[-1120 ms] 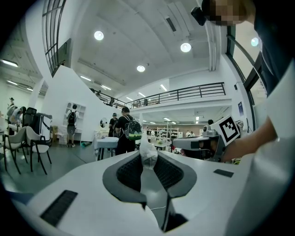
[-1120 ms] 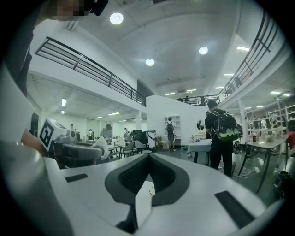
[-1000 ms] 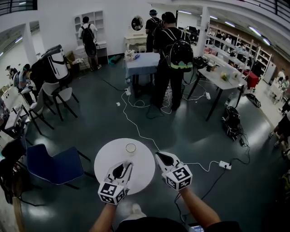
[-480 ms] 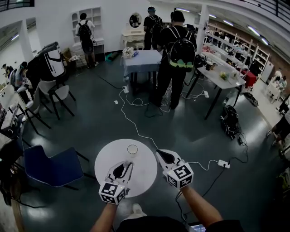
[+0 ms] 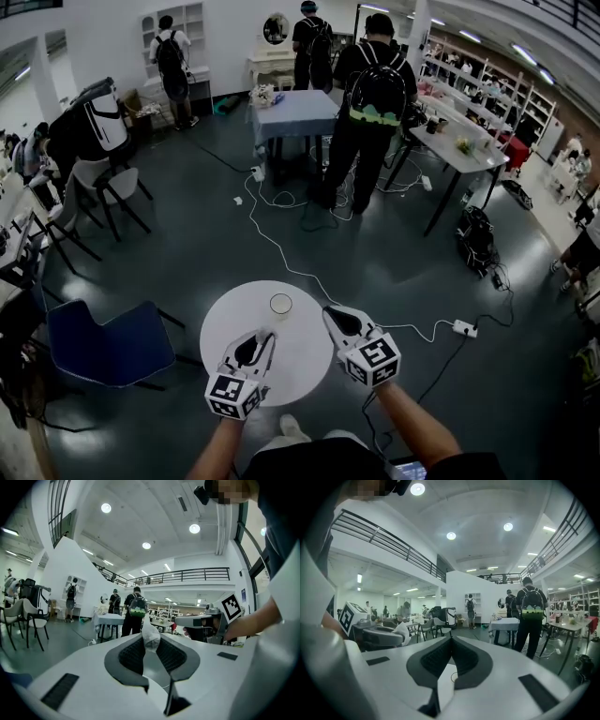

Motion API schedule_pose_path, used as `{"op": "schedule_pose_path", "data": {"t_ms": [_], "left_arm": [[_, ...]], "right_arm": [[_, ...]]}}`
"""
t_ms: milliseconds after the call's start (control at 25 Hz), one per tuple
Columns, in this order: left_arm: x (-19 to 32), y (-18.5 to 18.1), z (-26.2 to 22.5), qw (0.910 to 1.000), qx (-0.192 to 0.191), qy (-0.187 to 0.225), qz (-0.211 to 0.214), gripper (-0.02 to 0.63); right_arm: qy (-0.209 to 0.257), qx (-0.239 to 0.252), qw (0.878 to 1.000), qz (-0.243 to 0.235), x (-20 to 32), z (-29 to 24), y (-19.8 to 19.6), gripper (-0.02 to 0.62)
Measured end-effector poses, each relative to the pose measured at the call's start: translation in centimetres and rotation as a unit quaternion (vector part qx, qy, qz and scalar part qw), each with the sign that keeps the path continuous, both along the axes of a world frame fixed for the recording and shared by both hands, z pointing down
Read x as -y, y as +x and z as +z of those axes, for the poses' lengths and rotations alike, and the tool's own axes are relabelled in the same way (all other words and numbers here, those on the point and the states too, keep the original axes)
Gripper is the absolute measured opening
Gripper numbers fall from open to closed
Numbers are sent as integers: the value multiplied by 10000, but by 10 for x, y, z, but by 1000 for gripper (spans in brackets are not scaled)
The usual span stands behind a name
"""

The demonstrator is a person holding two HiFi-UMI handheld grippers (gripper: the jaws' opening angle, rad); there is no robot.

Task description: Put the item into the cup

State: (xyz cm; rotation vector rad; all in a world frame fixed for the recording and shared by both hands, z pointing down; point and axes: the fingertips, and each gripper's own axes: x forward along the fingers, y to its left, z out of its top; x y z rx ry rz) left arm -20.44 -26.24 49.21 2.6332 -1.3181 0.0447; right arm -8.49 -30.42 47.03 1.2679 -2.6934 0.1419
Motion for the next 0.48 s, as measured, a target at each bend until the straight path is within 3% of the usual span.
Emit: {"op": "schedule_pose_path", "data": {"t_ms": [480], "left_arm": [[15, -25, 25, 9999, 48, -151, -55, 83]], "right_arm": [[-166, -93, 9998, 70, 9, 26, -8, 17]]}}
